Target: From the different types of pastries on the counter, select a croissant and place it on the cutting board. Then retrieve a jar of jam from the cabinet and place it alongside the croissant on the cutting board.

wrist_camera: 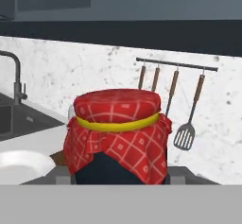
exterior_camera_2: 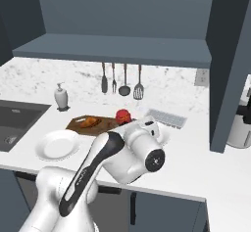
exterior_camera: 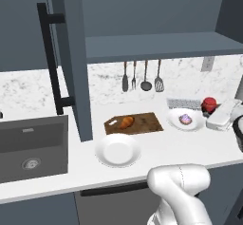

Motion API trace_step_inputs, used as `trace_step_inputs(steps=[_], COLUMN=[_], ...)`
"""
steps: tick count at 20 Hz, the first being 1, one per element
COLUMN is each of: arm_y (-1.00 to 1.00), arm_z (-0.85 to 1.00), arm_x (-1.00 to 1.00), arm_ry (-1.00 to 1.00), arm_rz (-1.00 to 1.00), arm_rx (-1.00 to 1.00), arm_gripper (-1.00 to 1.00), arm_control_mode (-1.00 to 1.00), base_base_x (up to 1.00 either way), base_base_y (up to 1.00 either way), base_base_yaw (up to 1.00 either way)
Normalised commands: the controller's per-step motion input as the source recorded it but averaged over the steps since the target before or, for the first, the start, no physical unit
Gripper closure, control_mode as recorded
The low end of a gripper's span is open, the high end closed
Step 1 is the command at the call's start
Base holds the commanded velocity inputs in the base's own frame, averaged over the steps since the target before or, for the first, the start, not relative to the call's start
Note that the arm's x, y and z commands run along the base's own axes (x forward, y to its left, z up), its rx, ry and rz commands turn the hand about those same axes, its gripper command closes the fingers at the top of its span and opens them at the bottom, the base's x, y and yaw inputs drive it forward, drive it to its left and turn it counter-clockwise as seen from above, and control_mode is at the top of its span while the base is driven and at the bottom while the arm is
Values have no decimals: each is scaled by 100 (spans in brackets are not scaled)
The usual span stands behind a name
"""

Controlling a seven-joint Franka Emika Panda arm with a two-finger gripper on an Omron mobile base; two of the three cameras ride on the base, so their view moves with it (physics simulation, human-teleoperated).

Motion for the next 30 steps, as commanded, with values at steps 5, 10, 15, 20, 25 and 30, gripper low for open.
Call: trace_step_inputs(steps=[5,10,15,20,25,30], arm_y=[-19,-41,-26,-3,40,83], arm_z=[-12,1,-10,-52,-52,-81], arm_x=[8,43,67,99,53,99], arm_ry=[0,0,6,12,19,12], arm_rz=[36,77,83,59,19,-33], arm_rx=[8,13,11,1,-6,-16], arm_gripper=[100,100,100,100,100,100], arm_control_mode=[-100,-100,-100,-100,-100,-100], base_base_x=[0,0,0,0,0,0], base_base_y=[0,0,0,0,0,0], base_base_yaw=[0,0,0,0,0,0])
